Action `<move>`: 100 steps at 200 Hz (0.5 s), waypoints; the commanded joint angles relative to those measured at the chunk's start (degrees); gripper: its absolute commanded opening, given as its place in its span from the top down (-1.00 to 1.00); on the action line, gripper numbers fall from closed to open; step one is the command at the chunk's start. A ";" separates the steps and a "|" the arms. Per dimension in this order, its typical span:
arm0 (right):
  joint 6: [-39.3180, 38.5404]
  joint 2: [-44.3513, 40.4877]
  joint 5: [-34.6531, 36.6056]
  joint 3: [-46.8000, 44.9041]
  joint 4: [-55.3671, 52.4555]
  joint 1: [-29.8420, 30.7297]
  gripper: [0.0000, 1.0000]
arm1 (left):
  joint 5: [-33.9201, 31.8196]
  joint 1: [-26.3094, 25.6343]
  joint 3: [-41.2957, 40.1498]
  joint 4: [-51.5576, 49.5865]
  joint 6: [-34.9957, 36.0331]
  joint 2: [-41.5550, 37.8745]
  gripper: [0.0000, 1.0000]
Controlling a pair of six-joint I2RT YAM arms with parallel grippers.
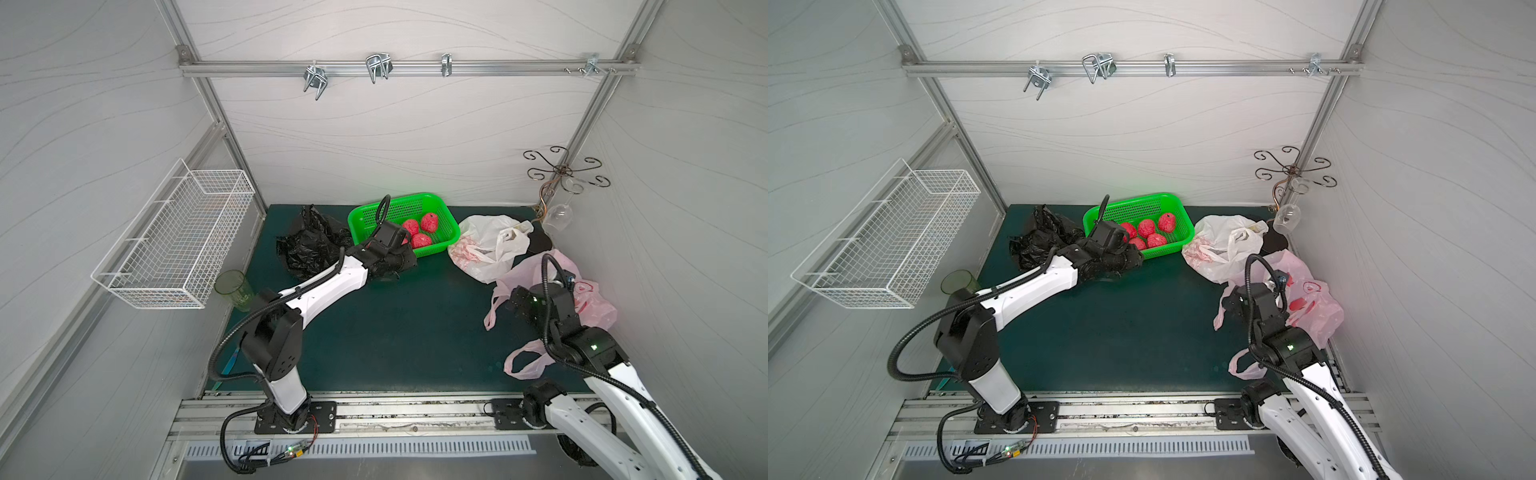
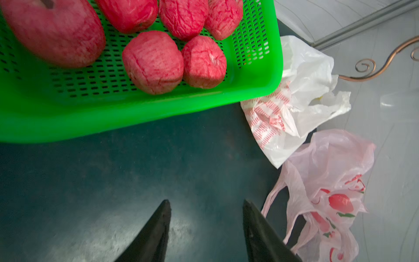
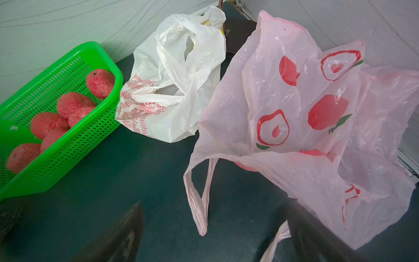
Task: Untie the knot of a plastic bag & take out the apple
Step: Move the basket to the center of the board.
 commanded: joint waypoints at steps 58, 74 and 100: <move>-4.06 -5.03 0.95 -2.15 0.67 0.32 -0.98 | -11.74 0.54 12.21 -17.06 -26.16 8.89 -0.02; -4.21 -5.64 0.87 -2.90 1.04 0.37 -0.98 | -13.05 0.66 13.88 -18.53 -27.23 10.32 -0.02; -3.84 -5.88 0.72 -3.38 1.18 0.37 -0.98 | -13.51 1.21 15.89 -20.94 -29.75 12.97 -0.02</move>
